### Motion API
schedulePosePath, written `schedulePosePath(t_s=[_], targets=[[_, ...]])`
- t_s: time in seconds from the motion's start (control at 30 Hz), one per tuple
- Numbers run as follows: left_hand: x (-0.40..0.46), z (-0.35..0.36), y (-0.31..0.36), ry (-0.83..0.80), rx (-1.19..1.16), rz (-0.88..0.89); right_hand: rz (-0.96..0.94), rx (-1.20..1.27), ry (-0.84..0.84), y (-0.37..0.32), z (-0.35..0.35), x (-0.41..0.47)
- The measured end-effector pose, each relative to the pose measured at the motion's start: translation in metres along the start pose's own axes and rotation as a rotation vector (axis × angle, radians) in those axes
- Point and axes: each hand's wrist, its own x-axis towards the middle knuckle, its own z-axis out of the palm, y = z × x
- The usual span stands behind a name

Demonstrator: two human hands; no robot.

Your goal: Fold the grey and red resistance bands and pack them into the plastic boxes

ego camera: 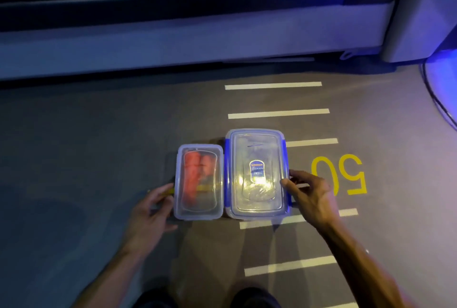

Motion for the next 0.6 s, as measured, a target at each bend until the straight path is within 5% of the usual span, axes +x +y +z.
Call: schedulePosePath(t_s=[0.2,0.6], targets=[[0.012,0.008,0.006,0.024,-0.251,-0.035,-0.098,-0.031,0.009,-0.034,0.015,0.012],[0.087,-0.002,0.041,-0.031,-0.116,0.064,-0.105,-0.118,-0.025,-0.078,0.033,0.067]])
